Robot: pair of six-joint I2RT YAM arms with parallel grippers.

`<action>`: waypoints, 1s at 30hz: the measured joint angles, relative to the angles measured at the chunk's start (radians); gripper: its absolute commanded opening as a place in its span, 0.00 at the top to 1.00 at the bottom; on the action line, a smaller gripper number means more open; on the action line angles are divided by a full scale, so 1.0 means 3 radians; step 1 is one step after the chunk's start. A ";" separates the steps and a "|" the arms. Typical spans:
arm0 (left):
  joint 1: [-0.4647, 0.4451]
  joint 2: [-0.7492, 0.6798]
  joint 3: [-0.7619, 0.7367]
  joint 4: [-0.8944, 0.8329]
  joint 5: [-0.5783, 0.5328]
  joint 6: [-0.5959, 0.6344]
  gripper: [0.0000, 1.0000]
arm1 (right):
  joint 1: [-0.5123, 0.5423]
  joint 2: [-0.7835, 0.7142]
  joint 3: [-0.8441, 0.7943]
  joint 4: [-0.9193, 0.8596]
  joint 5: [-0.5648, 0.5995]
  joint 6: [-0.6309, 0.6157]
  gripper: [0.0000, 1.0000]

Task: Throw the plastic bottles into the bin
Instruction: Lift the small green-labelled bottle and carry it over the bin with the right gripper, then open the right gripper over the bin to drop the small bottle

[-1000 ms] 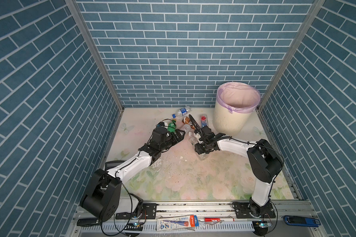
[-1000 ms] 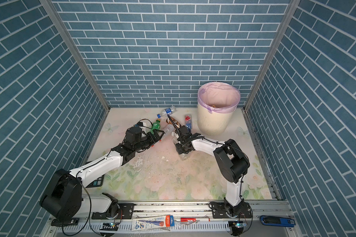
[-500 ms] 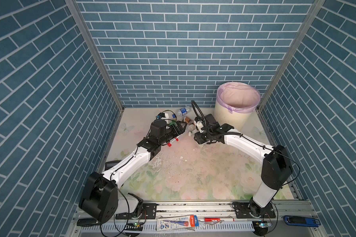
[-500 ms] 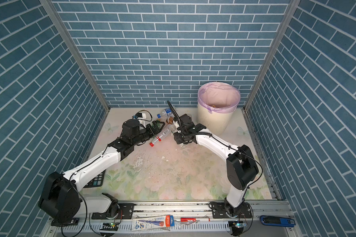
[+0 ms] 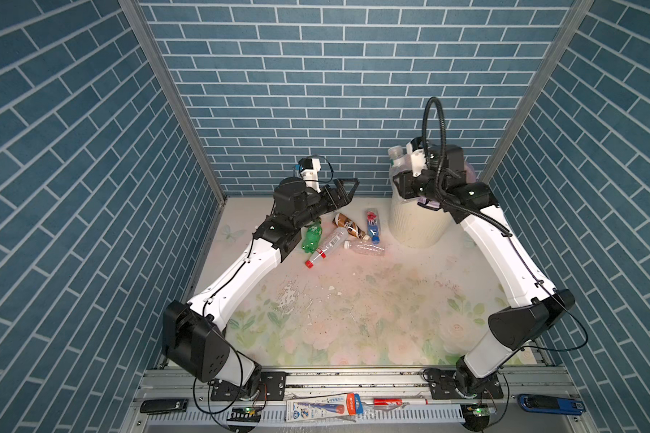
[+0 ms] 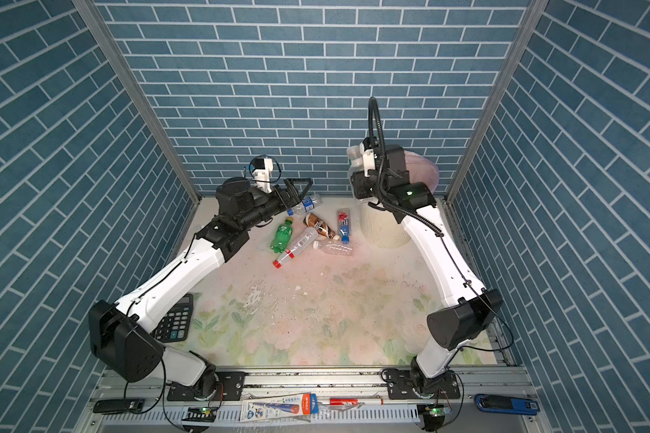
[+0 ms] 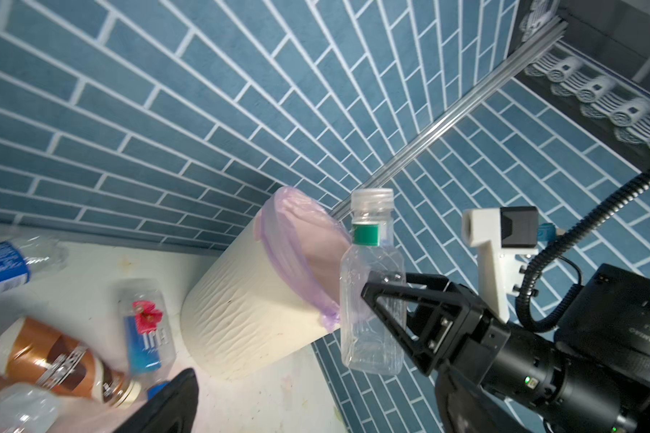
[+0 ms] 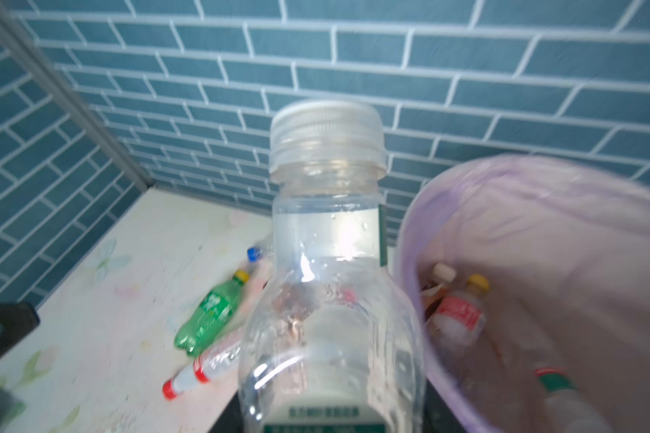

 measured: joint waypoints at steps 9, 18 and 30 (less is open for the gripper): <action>-0.0329 0.0406 0.1072 -0.0181 0.0205 0.0432 0.01 | -0.0198 -0.0201 0.0963 0.0090 0.0446 -0.0256 0.81; -0.0406 0.0412 0.0992 -0.0225 0.0220 0.0573 0.01 | -0.0561 0.0205 0.1177 0.0206 0.0605 -0.0259 0.37; -0.0355 0.0373 0.0542 -0.0306 0.0153 0.0607 0.01 | -0.0708 0.0963 0.0993 -0.0399 0.0727 -0.0033 0.01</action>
